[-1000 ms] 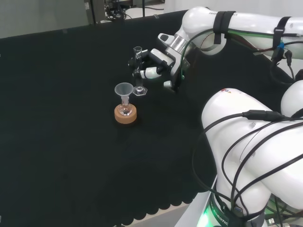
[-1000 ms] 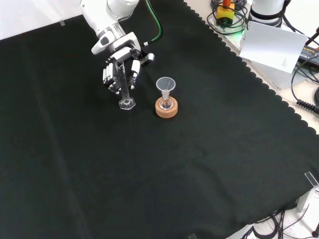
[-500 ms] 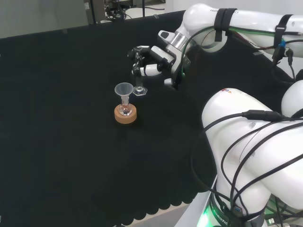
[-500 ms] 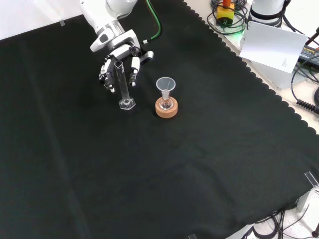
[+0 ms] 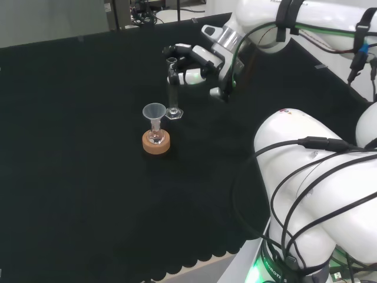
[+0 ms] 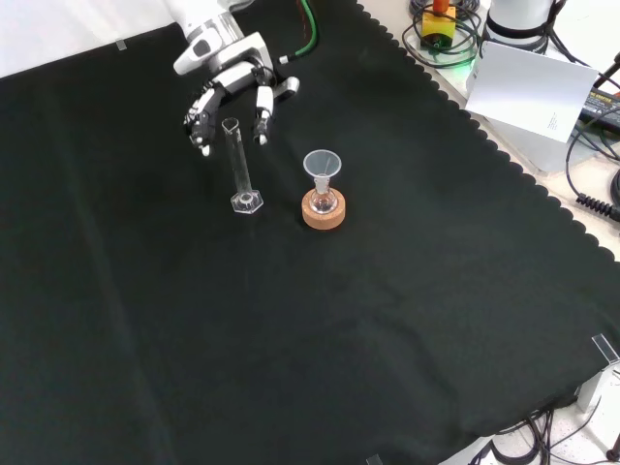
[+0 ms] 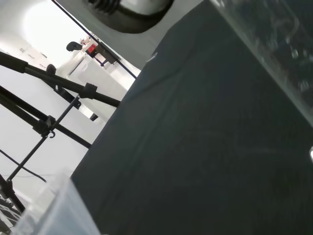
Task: Put the graduated cylinder back on the table.
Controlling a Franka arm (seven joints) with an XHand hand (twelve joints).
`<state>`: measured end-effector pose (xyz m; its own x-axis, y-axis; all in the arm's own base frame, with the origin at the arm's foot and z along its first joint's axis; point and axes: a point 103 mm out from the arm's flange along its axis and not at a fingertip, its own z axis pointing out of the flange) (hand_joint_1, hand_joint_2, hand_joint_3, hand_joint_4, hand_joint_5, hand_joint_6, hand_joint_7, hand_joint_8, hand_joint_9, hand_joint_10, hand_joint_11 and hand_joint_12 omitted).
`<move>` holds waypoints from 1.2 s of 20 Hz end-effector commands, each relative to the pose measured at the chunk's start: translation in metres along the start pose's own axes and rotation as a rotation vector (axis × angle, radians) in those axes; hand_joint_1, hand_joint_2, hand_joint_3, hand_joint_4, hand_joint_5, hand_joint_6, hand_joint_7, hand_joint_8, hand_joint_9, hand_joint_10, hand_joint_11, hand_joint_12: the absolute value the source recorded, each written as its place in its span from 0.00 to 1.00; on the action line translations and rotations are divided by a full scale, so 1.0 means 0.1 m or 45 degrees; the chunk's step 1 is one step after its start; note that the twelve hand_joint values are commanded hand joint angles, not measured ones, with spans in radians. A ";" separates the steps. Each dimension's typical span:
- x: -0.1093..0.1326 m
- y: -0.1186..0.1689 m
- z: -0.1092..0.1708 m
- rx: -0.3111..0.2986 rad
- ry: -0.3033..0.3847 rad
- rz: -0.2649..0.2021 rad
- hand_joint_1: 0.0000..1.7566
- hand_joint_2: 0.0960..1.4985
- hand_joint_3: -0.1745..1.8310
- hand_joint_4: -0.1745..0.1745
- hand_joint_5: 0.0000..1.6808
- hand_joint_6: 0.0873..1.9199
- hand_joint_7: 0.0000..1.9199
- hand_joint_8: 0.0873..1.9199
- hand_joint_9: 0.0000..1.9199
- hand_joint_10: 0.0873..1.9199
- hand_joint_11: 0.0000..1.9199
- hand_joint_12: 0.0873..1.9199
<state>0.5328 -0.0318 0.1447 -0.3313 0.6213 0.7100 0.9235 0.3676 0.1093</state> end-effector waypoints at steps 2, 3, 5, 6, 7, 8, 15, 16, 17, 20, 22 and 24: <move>0.43 -0.23 -0.44 -0.045 -0.116 0.014 0.50 0.54 0.00 0.32 0.20 0.13 0.14 0.33 0.37 0.00 0.12 0.70; 0.49 -0.27 -0.49 -0.057 -0.129 0.015 0.50 0.54 0.00 0.31 0.20 0.12 0.13 0.33 0.37 0.00 0.11 0.70; 0.60 -0.37 -0.59 -0.083 -0.157 0.022 0.49 0.54 0.00 0.31 0.20 0.10 0.12 0.34 0.36 0.00 0.10 0.70; 0.66 -0.42 -0.64 -0.091 -0.170 0.027 0.49 0.54 0.00 0.31 0.20 0.09 0.12 0.34 0.35 0.00 0.10 0.70; 0.71 -0.48 -0.69 -0.094 -0.193 0.031 0.49 0.54 0.00 0.31 0.20 0.08 0.12 0.34 0.35 0.00 0.09 0.71; 0.77 -0.55 -0.74 -0.097 -0.228 0.034 0.49 0.54 0.00 0.31 0.20 0.08 0.12 0.34 0.35 0.00 0.09 0.71; 1.15 -1.01 -1.00 -0.099 -0.406 0.111 0.48 0.54 0.00 0.31 0.20 0.07 0.11 0.34 0.35 0.00 0.09 0.70; 1.21 -1.06 -1.02 -0.099 -0.439 0.116 0.48 0.54 0.00 0.31 0.20 0.06 0.11 0.34 0.35 0.00 0.09 0.70; 1.27 -1.10 -1.04 -0.101 -0.464 0.118 0.48 0.54 0.00 0.31 0.20 0.06 0.11 0.34 0.34 0.00 0.09 0.70; 1.46 -1.20 -1.07 -0.103 -0.518 0.132 0.48 0.54 0.00 0.31 0.20 0.06 0.11 0.34 0.34 0.00 0.09 0.71; 1.55 -1.24 -1.07 -0.096 -0.538 0.151 0.48 0.54 0.00 0.31 0.20 0.05 0.11 0.34 0.34 0.00 0.09 0.71; 1.62 -1.26 -1.06 -0.079 -0.567 0.171 0.48 0.54 0.00 0.31 0.20 0.05 0.11 0.34 0.34 0.00 0.09 0.71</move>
<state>0.4190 -0.0660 0.3093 -0.3110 0.8406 0.4435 0.9501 0.2622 0.1691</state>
